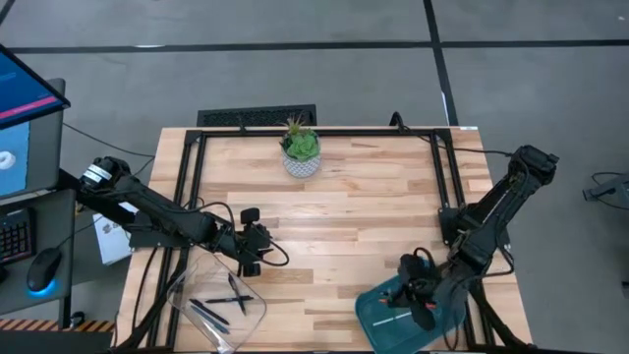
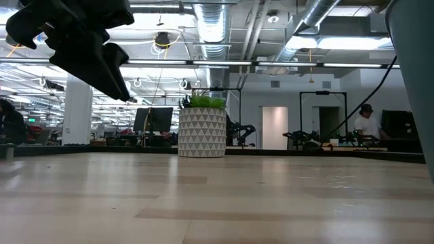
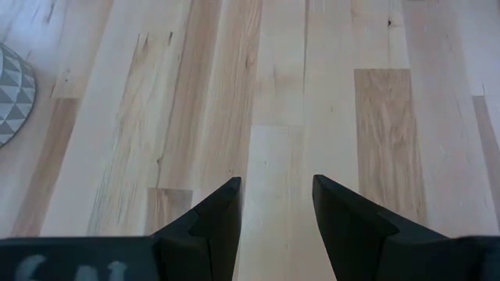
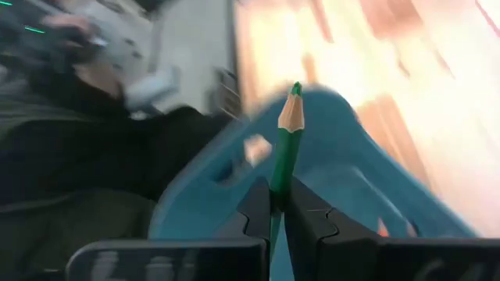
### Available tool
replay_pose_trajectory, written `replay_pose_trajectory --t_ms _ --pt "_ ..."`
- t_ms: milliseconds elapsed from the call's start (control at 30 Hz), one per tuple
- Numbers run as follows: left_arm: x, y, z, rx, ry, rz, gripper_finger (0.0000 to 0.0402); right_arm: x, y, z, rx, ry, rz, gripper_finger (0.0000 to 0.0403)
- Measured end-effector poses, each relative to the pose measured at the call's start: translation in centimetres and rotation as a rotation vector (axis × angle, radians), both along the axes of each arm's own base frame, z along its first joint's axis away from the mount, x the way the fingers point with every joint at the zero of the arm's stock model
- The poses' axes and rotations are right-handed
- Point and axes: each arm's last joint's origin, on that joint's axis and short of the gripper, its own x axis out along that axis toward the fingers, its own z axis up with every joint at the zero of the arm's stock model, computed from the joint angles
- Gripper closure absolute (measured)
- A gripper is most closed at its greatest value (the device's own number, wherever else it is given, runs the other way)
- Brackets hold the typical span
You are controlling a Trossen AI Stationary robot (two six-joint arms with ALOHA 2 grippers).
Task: Sort pens & pencils
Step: Put the green pencil into the blue bin
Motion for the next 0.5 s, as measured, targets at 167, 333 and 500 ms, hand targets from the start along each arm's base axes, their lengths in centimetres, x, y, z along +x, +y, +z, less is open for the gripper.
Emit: replay_pose_trajectory --t_ms 167,333,500 --pt "0.0 0.0 0.0 0.0 -0.001 0.0 0.0252 -0.8 -0.7 -1.2 0.017 0.201 -0.079 0.0365" --pt "0.0 0.0 0.0 0.0 -0.001 0.0 0.0252 -1.2 -1.1 -1.8 0.037 0.311 -0.116 0.0365" --pt "0.0 0.0 0.0 0.0 -0.001 0.0 0.0252 -1.2 -1.2 -1.9 0.047 0.351 -0.127 0.0365"
